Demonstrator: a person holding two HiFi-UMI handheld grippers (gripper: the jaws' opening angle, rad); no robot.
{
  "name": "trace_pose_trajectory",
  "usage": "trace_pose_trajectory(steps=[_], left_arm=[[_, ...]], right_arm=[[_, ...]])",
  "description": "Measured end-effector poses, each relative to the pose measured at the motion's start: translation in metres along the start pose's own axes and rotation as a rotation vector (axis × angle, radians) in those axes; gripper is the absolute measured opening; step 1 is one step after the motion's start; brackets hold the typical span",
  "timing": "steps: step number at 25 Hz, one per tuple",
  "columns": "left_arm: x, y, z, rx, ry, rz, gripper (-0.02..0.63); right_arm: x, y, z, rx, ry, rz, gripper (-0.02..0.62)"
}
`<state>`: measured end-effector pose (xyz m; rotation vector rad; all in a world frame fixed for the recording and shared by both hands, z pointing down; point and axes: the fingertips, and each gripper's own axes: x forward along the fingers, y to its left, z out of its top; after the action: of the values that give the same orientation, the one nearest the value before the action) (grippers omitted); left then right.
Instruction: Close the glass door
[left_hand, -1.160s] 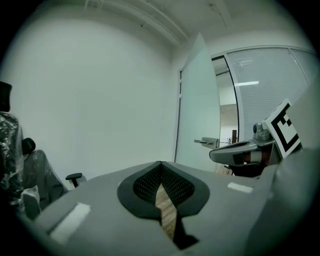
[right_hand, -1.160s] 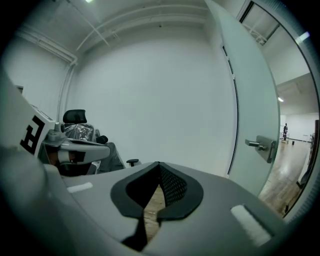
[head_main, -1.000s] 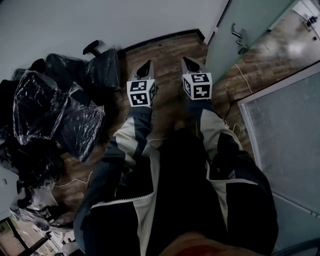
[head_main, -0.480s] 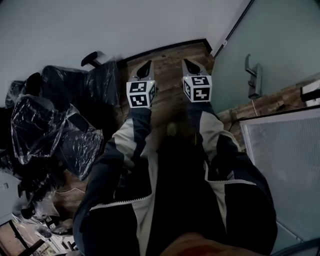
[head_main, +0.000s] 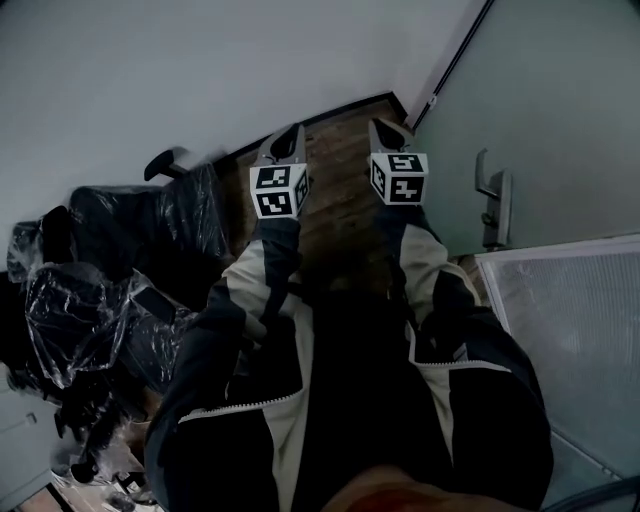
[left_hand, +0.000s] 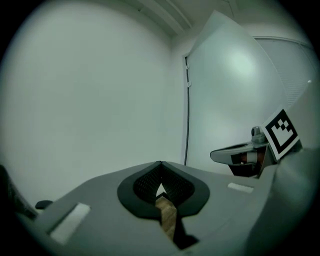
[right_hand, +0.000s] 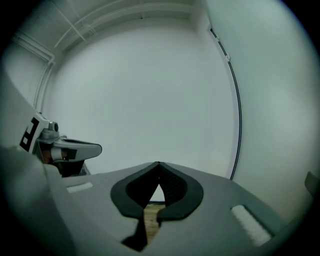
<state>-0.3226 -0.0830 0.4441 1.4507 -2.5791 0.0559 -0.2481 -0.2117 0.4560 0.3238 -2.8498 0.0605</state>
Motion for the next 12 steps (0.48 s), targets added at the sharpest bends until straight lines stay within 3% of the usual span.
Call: trace_pose_trajectory(steps=[5,12], left_arm=[[0.076,-0.034,0.004,0.014,0.023,-0.190,0.003],[0.173,-0.109,0.010,0.079,0.059,-0.570,0.003]], right_arm=[[0.009,-0.057,-0.006,0.048,0.026,-0.166,0.005],[0.002,-0.132,-0.007,0.130,0.028,-0.488,0.005]])
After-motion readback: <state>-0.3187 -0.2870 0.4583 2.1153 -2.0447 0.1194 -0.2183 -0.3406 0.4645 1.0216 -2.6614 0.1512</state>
